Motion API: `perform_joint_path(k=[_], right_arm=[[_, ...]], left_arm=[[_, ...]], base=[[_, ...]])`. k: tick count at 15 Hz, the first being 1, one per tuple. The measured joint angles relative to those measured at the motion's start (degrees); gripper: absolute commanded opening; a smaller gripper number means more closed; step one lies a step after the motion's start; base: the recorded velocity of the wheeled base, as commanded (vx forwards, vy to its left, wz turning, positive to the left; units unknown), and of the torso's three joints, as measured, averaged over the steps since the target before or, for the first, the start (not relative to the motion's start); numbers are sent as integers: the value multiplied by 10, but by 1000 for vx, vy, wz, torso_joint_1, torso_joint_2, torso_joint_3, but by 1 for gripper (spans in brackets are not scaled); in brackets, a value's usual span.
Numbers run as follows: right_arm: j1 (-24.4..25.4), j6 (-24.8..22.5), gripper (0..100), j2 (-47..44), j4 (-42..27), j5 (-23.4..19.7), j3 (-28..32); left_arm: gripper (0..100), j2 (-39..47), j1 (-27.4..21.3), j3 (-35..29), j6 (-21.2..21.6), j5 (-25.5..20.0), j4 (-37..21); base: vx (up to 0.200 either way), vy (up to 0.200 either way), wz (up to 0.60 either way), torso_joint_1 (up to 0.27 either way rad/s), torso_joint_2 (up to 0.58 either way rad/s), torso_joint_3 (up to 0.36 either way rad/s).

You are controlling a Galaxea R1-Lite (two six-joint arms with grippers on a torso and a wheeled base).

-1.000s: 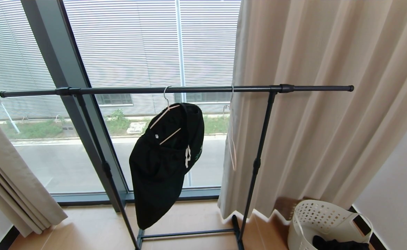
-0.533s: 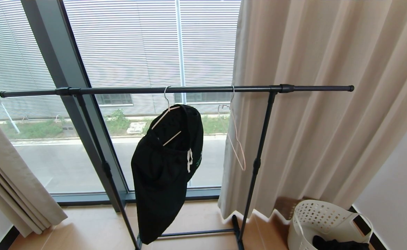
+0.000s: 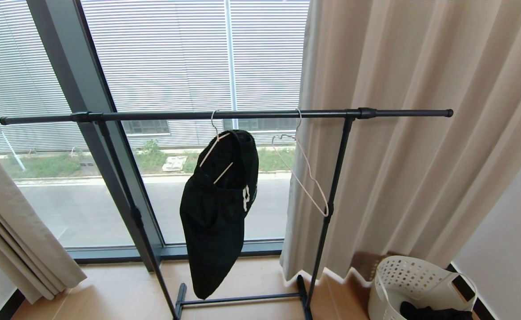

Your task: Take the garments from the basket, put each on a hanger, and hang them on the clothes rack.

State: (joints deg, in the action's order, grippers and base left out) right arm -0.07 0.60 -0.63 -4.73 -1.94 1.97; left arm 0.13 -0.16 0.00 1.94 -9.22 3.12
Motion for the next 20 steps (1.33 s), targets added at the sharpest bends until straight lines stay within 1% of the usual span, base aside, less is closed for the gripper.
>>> perform_joint_path(k=[12, 20], right_arm=[[3, 2, 100, 1, -1, -10, 1], [2, 8, 100, 1, 0, -11, 0]], left_arm=[[100, 0, 0, 0, -3, 0, 0], [100, 0, 0, 0, -5, 0, 1]], base=[[0, 0, 0, -3, 5, 5], [0, 0, 0, -149, 340, 190]])
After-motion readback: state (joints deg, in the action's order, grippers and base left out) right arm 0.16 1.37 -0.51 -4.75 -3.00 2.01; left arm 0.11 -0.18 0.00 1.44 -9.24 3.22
